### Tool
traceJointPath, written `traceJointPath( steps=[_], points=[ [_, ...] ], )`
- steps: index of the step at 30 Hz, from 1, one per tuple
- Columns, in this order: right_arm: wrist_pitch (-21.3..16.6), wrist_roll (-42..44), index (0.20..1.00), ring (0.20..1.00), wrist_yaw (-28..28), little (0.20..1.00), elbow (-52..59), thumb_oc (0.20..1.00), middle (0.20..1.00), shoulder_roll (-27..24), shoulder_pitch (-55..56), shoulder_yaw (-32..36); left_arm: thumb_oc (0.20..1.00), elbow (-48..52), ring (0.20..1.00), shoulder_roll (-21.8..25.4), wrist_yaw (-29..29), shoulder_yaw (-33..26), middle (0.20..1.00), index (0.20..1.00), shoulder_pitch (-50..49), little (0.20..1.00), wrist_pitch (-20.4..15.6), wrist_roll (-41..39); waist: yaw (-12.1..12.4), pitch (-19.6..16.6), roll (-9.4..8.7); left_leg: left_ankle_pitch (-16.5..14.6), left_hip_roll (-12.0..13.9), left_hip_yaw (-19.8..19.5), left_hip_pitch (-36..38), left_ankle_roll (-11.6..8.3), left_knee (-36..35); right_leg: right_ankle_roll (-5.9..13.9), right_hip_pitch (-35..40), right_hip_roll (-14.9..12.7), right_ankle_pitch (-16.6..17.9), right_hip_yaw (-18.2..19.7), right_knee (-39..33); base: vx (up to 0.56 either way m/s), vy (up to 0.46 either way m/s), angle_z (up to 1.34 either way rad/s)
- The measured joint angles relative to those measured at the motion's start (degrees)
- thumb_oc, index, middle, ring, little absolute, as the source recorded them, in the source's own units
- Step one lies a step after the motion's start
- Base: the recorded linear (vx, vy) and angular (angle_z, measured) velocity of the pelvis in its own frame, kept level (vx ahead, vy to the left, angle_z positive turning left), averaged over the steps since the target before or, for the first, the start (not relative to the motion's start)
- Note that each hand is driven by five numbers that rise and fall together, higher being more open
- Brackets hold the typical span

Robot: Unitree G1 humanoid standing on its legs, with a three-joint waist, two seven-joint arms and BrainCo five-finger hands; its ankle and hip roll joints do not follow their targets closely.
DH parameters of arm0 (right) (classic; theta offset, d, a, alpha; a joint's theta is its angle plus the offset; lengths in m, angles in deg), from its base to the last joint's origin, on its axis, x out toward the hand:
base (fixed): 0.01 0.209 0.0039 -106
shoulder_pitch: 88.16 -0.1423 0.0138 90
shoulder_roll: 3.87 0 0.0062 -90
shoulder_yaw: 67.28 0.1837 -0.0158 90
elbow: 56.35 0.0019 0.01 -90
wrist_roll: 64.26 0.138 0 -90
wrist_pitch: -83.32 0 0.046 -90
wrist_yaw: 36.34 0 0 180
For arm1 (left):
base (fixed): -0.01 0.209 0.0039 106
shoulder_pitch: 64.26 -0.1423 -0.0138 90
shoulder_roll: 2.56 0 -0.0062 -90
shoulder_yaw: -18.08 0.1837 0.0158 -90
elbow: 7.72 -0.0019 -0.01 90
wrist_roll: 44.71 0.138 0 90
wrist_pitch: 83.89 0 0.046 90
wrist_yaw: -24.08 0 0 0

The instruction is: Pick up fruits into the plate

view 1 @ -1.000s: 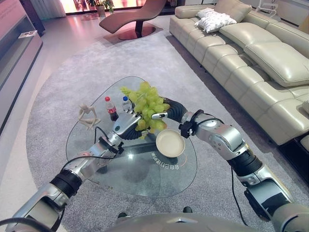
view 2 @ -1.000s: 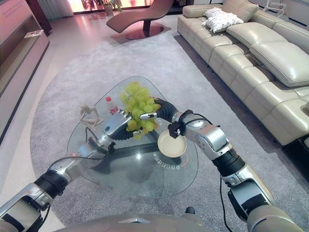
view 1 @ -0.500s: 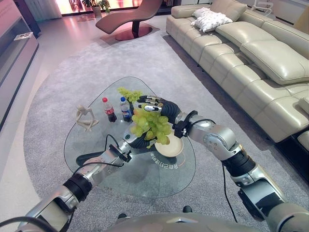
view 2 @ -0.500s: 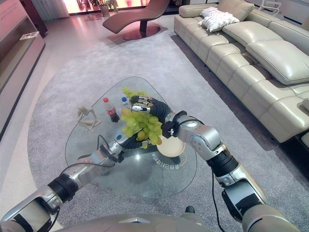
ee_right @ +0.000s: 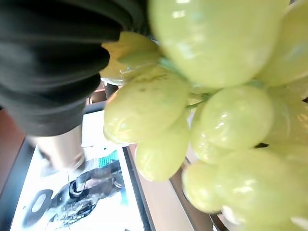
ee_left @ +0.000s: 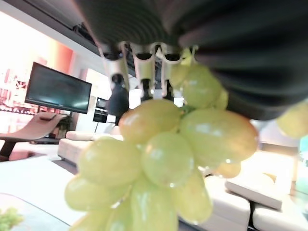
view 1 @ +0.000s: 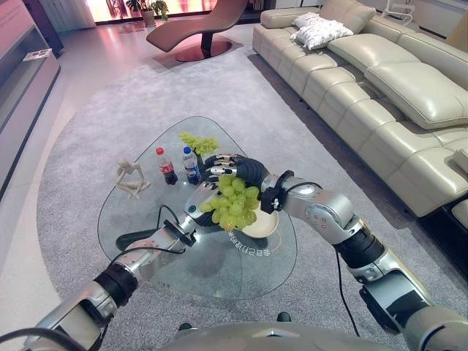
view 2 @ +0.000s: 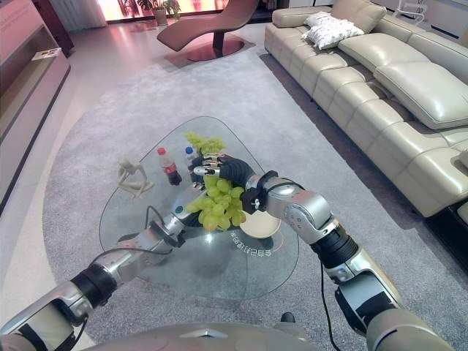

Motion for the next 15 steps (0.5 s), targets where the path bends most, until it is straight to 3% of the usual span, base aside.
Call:
traceJointPath(
  steps=[5, 10, 11, 15],
  points=[
    [-1.6, -2.9, 1.000, 1.000, -2.3, 1.000, 0.0, 1.000, 1.000, -0.1, 0.0, 0.0, 0.200, 0.0, 0.200, 0.8, 0.1, -2.1, 0.200, 0.200, -0.2, 0.200, -0.8, -1.6, 0.1, 0.0, -0.03, 0.0, 0.0, -0.8, 0.0, 0.01, 0.0, 0.00, 0.4, 0.0, 0.0, -0.5, 0.0, 0.00, -0.012, 0.06],
    [-9.5, -13.7, 1.000, 1.000, -6.5, 1.000, 0.7, 1.000, 1.000, -0.6, 0.0, 0.1, 0.200, 1.0, 0.200, -0.2, -2.2, -6.8, 0.200, 0.200, -0.1, 0.200, -2.2, -6.5, 0.3, -0.2, -0.29, 0.0, 0.0, -1.0, 0.0, 0.01, 0.0, 0.00, 0.6, -0.1, 0.0, -0.9, 0.0, 0.00, 0.000, 0.02],
    [-10.7, -15.4, 1.000, 1.000, -6.7, 1.000, 1.3, 1.000, 1.000, -0.8, 0.0, 0.1, 0.200, 2.2, 0.200, -0.4, -3.6, -7.7, 0.200, 0.200, -0.1, 0.200, -1.7, -7.8, 0.4, -0.2, -0.30, 0.0, 0.0, -1.1, -0.1, 0.02, 0.0, 0.00, 0.6, -0.1, 0.0, -1.0, 0.0, 0.03, 0.005, 0.03],
    [-16.0, -24.7, 1.000, 1.000, -8.3, 1.000, 6.0, 1.000, 1.000, -2.7, -2.3, 3.4, 0.200, 14.9, 0.200, -0.6, -17.4, -12.9, 0.200, 0.200, 1.6, 0.200, 6.1, -18.4, 1.0, -0.2, -0.27, 0.1, -0.2, -2.0, -0.3, 0.09, 0.0, 0.01, 0.7, -0.1, 0.0, -1.3, 0.0, 0.00, 0.003, 0.04]
  ],
)
